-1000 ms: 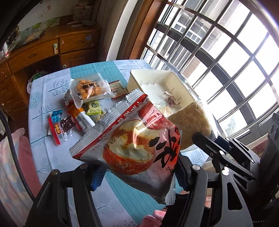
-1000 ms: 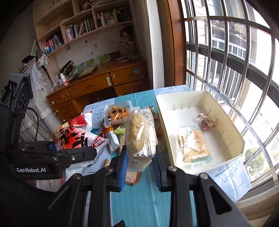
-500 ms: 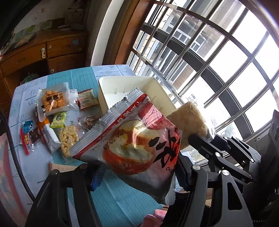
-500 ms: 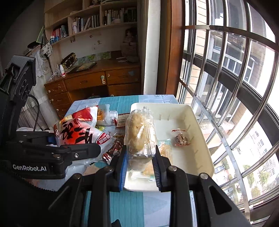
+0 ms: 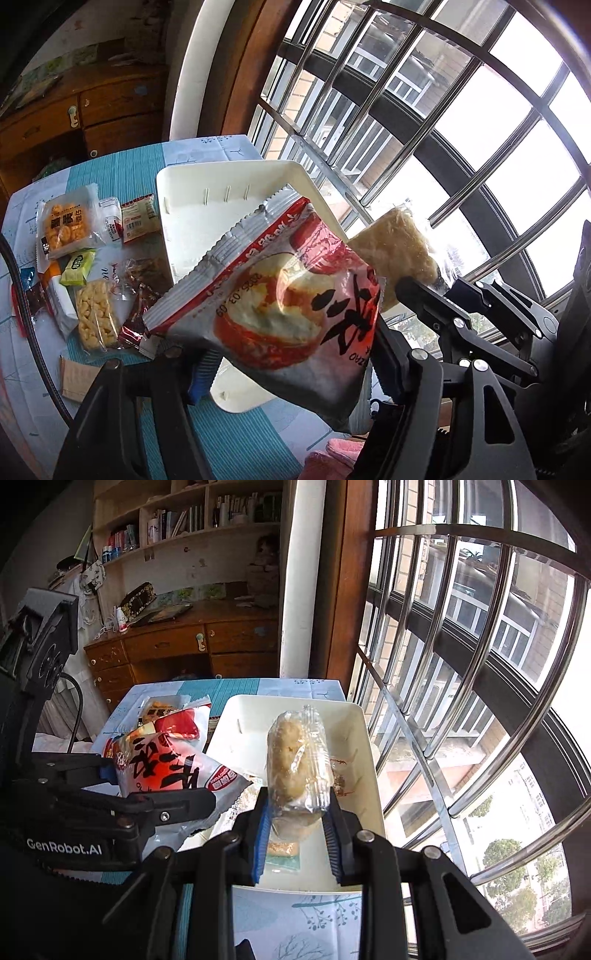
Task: Organize snacks
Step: 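Lower both held bags into the white tray and open both tools, then withdraw both tools from the tray back over the table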
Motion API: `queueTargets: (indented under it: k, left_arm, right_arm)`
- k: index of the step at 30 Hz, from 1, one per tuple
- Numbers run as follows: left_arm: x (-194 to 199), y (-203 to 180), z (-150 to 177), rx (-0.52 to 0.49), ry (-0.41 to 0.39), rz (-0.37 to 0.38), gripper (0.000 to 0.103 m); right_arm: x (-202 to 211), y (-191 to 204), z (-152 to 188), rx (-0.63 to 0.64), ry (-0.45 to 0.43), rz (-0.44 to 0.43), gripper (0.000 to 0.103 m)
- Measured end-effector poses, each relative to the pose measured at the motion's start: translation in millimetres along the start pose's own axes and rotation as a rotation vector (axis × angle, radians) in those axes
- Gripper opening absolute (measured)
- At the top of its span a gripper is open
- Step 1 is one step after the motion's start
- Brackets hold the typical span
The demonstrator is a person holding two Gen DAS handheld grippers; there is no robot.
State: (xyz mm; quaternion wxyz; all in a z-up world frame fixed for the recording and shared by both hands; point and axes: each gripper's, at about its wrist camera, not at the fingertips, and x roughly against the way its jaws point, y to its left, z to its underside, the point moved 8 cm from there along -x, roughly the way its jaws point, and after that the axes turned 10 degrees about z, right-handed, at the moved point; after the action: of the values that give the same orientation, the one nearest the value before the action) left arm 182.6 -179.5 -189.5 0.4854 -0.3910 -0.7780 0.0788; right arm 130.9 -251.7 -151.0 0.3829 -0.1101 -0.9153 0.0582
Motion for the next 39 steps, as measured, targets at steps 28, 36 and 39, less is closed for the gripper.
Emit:
queueTargets:
  k: [28, 36, 39]
  left_arm:
    - [42, 41, -1, 0.043, -0.031, -0.150, 0.094]
    - [95, 97, 7, 0.131, -0.058, -0.200, 0.094]
    - [114, 120, 13, 0.164, -0.061, -0.227, 0.094]
  right_arm:
    - [-14, 3, 1, -0.051, 0.037, -0.043, 0.040]
    - [-12, 45, -10, -0.062, 0.032, -0.081, 0.046]
    - [-10, 67, -14, -0.060, 0.029, -0.102, 0.046]
